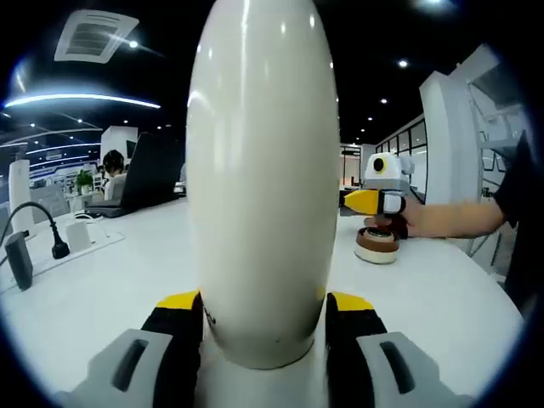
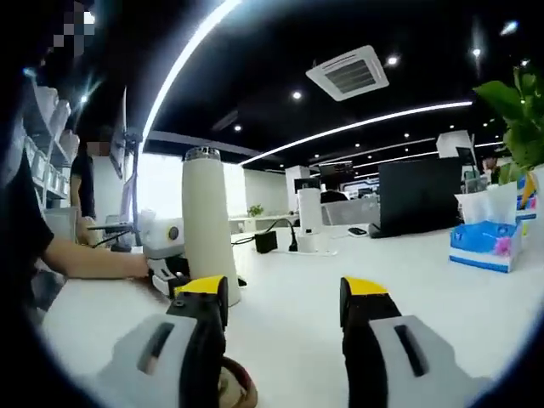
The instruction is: Grasp the water cup twist off the cup lid place the cup lid on the table
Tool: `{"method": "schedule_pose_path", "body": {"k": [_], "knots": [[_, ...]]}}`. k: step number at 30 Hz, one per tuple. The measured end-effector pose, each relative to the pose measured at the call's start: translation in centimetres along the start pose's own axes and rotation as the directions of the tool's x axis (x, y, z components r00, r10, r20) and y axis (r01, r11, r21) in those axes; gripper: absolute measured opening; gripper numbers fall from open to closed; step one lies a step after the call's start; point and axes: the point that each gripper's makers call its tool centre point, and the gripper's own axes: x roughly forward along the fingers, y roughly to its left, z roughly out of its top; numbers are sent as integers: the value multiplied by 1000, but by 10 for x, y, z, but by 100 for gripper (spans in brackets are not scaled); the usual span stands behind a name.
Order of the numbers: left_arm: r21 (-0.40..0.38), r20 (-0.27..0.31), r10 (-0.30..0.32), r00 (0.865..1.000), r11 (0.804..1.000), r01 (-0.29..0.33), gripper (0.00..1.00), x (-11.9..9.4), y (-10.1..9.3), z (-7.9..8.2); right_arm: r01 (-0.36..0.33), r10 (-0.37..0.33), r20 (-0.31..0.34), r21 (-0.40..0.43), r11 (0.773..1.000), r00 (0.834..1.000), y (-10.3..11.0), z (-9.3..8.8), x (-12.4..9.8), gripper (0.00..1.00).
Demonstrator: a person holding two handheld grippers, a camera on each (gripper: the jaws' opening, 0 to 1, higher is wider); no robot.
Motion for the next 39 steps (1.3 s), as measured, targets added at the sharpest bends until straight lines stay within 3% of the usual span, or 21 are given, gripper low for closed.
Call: {"method": "schedule_pose_path", "body": {"k": [6, 9, 13, 16, 19, 23, 30, 34, 39], "knots": [[17, -1, -24, 1000, 1000, 24, 73, -4, -2, 0, -55, 55, -7, 20, 998, 998, 8, -1, 19, 66], [-14, -19, 9, 1000, 1000, -10, 81, -7, 8, -3, -61, 62, -34, 24, 998, 998, 8, -6, 20, 73], [-37, -11, -8, 1000, 999, 8, 83, -13, 7, -1, -112, 111, -29, -10, 994, 993, 20, -5, 19, 77], [-33, -17, -17, 1000, 999, 16, 89, -36, 4, -9, -144, 142, -60, -27, 989, 988, 30, -9, 20, 77], [-24, -20, 29, 999, 999, -29, 88, -63, 15, -16, -152, 149, -62, -35, 988, 987, 34, -9, 20, 76], [-19, -21, 44, 999, 999, -45, 88, -84, 14, -21, -164, 161, -75, -35, 986, 984, 42, -11, 23, 75], [-26, -5, 78, 997, 997, -78, 89, -78, 23, -18, -208, 204, -99, -26, 978, 974, 68, -17, 46, 74], [-28, -5, 90, 996, 996, -90, 89, -79, 24, -17, -197, 197, -83, 2, 980, 977, 61, -14, 51, 73], [-21, -6, 56, 998, 998, -56, 86, -82, 14, -18, -156, 159, -14, 123, 980, 987, 50, -3, 53, 71]]}}
